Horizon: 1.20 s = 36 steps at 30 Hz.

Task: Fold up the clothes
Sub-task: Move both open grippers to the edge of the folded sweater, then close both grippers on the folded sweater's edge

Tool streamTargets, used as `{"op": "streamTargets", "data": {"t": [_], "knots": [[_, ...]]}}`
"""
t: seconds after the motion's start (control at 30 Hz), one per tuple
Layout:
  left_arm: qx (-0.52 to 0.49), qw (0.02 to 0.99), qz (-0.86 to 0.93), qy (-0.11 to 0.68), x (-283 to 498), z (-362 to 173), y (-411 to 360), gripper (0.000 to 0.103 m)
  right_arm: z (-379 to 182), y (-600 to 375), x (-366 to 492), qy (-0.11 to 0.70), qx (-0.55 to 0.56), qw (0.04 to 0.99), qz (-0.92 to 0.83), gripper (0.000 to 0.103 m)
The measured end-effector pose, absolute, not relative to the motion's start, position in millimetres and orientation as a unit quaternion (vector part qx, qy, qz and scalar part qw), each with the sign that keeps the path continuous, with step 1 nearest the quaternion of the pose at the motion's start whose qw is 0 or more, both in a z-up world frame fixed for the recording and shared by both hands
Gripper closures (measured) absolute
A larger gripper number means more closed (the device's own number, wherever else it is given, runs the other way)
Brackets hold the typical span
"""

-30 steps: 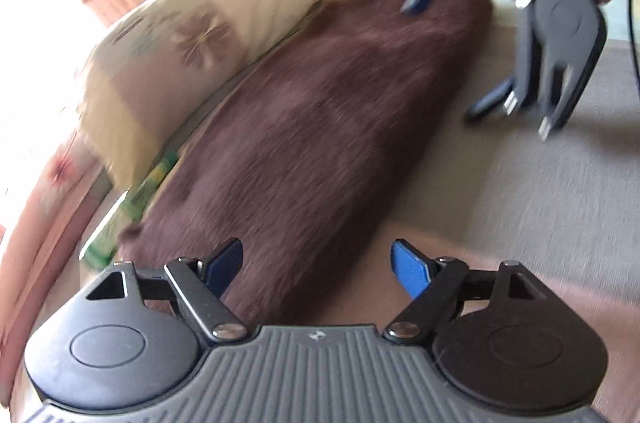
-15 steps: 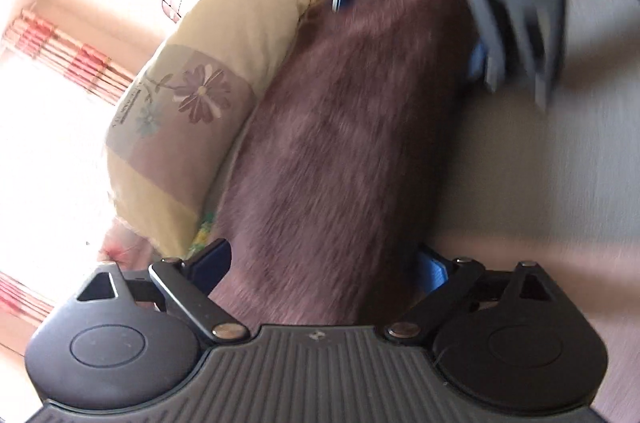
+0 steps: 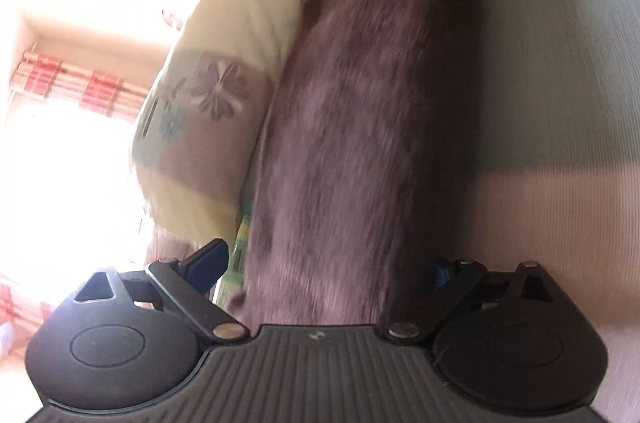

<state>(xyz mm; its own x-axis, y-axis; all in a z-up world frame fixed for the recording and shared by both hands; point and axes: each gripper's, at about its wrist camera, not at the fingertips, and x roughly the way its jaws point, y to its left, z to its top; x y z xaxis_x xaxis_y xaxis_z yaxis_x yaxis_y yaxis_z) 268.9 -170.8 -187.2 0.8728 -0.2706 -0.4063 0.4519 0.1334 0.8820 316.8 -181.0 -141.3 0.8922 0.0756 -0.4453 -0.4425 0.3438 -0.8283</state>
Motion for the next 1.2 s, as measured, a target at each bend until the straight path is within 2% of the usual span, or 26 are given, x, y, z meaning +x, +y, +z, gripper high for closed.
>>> {"op": "streamTargets", "data": {"t": [0.27, 0.37, 0.4, 0.43, 0.47, 0.5, 0.53, 0.57, 0.6, 0.7, 0.77, 0.83, 0.9, 0.93, 1.0, 1.03, 1.07, 1.2], "knots": [[0.628, 0.742, -0.214, 0.092, 282.3, -190.5, -145.5, 0.008, -137.7, -206.0, 324.6, 0.183, -0.546, 0.803, 0.155, 0.0], [0.634, 0.737, -0.213, 0.097, 282.5, -193.8, -145.5, 0.014, -140.9, -202.3, 323.7, 0.182, -0.558, 0.796, 0.149, 0.001], [0.639, 0.731, -0.217, 0.096, 280.6, -196.2, -149.1, 0.019, -144.6, -197.0, 319.6, 0.17, -0.577, 0.784, 0.153, 0.003], [0.645, 0.726, -0.221, 0.095, 278.6, -198.6, -152.6, 0.022, -147.5, -192.0, 314.5, 0.162, -0.598, 0.768, 0.163, 0.01], [0.65, 0.72, -0.224, 0.094, 276.7, -200.9, -156.1, 0.035, -150.3, -187.0, 309.4, 0.154, -0.618, 0.752, 0.173, 0.018], [0.655, 0.714, -0.228, 0.093, 274.7, -203.3, -159.7, 0.052, -153.5, -183.0, 304.9, 0.151, -0.633, 0.738, 0.18, 0.022], [0.657, 0.712, -0.23, 0.093, 273.3, -205.1, -161.5, 0.061, -155.8, -181.4, 302.2, 0.151, -0.639, 0.732, 0.183, 0.029], [0.657, 0.713, -0.228, 0.094, 272.5, -206.1, -161.5, 0.078, -157.8, -180.1, 299.6, 0.15, -0.644, 0.727, 0.185, 0.034], [0.656, 0.713, -0.227, 0.096, 271.7, -207.2, -161.5, 0.084, -158.9, -180.6, 297.9, 0.15, -0.643, 0.728, 0.185, 0.035], [0.654, 0.716, -0.224, 0.099, 269.4, -210.5, -161.6, 0.083, -157.2, -183.8, 297.4, 0.151, -0.628, 0.741, 0.18, 0.036], [0.653, 0.717, -0.222, 0.101, 267.8, -212.7, -161.6, 0.076, -153.9, -187.6, 300.9, 0.152, -0.631, 0.739, 0.178, 0.026], [0.651, 0.719, -0.22, 0.103, 266.3, -214.9, -161.6, 0.074, -151.1, -192.7, 307.0, 0.156, -0.633, 0.739, 0.172, 0.021], [0.65, 0.721, -0.217, 0.105, 264.7, -217.1, -161.6, 0.078, -151.7, -199.2, 309.5, 0.163, -0.626, 0.744, 0.169, 0.022], [0.649, 0.721, -0.216, 0.107, 263.9, -218.2, -161.6, 0.081, -153.0, -197.3, 303.4, 0.163, -0.628, 0.742, 0.169, 0.028], [0.652, 0.721, -0.21, 0.103, 264.3, -220.9, -165.0, 0.085, -164.5, -192.3, 293.7, 0.159, -0.65, 0.722, 0.176, 0.053], [0.652, 0.721, -0.209, 0.103, 263.0, -221.2, -164.9, 0.086, -172.7, -190.3, 288.4, 0.153, -0.663, 0.711, 0.176, 0.069], [0.651, 0.722, -0.21, 0.105, 262.4, -220.9, -164.5, 0.087, -181.2, -188.3, 283.1, 0.145, -0.677, 0.7, 0.175, 0.077], [0.642, 0.724, -0.22, 0.118, 265.9, -215.5, -163.8, 0.086, -178.2, -190.6, 282.9, 0.143, -0.664, 0.712, 0.176, 0.079]]}}
